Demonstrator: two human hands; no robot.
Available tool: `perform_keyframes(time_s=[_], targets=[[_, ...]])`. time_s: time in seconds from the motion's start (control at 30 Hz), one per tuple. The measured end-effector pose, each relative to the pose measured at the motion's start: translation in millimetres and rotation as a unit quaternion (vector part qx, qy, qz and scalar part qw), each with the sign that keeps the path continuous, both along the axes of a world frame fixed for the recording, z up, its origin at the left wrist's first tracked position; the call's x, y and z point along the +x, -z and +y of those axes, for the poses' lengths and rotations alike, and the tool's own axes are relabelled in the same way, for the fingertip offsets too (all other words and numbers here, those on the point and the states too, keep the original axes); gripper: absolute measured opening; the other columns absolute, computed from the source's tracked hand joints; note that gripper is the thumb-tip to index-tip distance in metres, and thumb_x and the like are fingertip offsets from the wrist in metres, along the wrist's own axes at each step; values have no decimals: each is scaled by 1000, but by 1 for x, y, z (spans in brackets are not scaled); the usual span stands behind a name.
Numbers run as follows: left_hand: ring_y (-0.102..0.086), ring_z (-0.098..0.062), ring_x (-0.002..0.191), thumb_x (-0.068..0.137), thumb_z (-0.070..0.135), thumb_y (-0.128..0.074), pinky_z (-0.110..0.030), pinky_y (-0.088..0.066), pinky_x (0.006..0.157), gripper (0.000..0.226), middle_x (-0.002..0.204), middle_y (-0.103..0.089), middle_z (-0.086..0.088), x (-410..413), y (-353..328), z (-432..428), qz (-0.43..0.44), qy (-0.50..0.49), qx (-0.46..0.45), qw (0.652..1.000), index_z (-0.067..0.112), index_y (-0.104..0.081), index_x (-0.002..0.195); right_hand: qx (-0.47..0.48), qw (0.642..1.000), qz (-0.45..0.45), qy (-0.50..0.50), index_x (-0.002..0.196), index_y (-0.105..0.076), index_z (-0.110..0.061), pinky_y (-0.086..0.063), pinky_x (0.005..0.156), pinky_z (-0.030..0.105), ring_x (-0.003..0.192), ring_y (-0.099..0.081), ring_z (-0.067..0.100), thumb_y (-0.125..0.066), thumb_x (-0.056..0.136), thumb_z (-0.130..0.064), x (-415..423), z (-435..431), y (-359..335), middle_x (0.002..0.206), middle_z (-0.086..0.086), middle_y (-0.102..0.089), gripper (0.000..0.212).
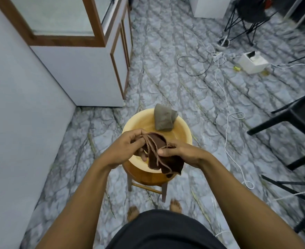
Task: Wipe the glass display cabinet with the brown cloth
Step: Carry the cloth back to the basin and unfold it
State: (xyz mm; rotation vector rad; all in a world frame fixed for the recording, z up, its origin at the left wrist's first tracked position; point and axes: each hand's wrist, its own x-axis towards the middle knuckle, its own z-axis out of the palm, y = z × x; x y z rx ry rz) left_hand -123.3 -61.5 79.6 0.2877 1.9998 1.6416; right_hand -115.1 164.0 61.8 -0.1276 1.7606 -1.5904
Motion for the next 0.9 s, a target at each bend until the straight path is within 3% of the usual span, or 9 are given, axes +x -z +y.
perform_keyframes(time_s=[0.1, 0.2, 0.27, 0.37, 0.43, 0.5, 0.6, 0.73, 0.9], targets=[[-75, -31, 88, 106, 12, -40, -43, -62, 84, 23, 92, -76, -8, -7, 2, -4, -22, -11, 14, 1000, 15, -63, 104, -20, 1000, -4, -24, 116, -69, -11, -55, 90, 49, 99, -69, 35, -69, 90, -27, -6, 9, 2, 114, 18, -72, 31], [-74, -31, 94, 106, 11, -40, -44, -61, 88, 22, 99, -75, -16, -12, 10, -10, -74, -12, 38, 996, 13, -61, 103, -26, 1000, -16, 6, 128, -58, 0, -50, 94, 58, 111, -59, 54, -73, 83, -39, -13, 16, 6, 125, 33, -61, 62], [-73, -33, 94, 105, 8, -44, -45, -60, 91, 22, 100, -74, -20, -12, 15, -11, -107, -27, 76, 991, 16, -64, 97, -21, 999, -20, 24, 123, -57, 6, -48, 92, 52, 108, -60, 50, -72, 78, -41, -18, 18, 10, 120, 34, -61, 67], [-70, -28, 81, 101, 3, -44, -36, -59, 84, 24, 88, -69, -18, -13, 25, -10, -125, -53, 128, 982, 11, -61, 85, 14, 1000, 11, 11, 98, -63, -8, -46, 82, 39, 91, -62, 28, -71, 81, -28, -22, 17, 9, 95, 14, -66, 27], [-61, -29, 74, 91, 9, -46, -35, -54, 76, 12, 80, -59, -20, -13, 29, -10, -136, -61, 160, 976, 6, -55, 84, 36, 999, 38, -6, 88, -62, -17, -46, 73, 28, 81, -63, 16, -74, 85, -18, -24, 15, 6, 84, 0, -68, 12], [-53, -27, 72, 80, 26, -52, -36, -49, 73, 22, 78, -52, -18, -14, 32, -11, -152, -57, 182, 970, 4, -53, 86, 49, 997, 56, -6, 85, -60, -18, -46, 70, 25, 75, -64, 12, -76, 86, -9, -26, 12, 6, 80, 0, -69, 19], [-55, -22, 71, 78, 43, -63, -33, -51, 72, 37, 77, -53, -12, -14, 34, -7, -152, -47, 135, 978, 8, -54, 82, 65, 994, 88, -5, 79, -59, -25, -46, 71, 31, 73, -61, 18, -84, 78, -13, -28, 8, 6, 79, 9, -65, 28], [-62, -12, 67, 80, 17, -70, -22, -54, 63, 22, 80, -58, -5, -14, 36, -3, -97, -51, 65, 992, 12, -54, 93, 85, 988, 128, -14, 78, -63, -34, -46, 71, 35, 77, -59, 19, -88, 72, -24, -26, 7, 4, 83, 5, -64, 28], [-69, -17, 74, 89, -6, -59, -23, -57, 62, 29, 92, -62, -13, -9, 30, -14, -93, -28, 110, 989, 12, -55, 111, 74, 992, 93, -45, 93, -66, -16, -48, 76, 29, 76, -61, 12, -75, 88, -23, -22, 13, -4, 84, 6, -70, 13]])
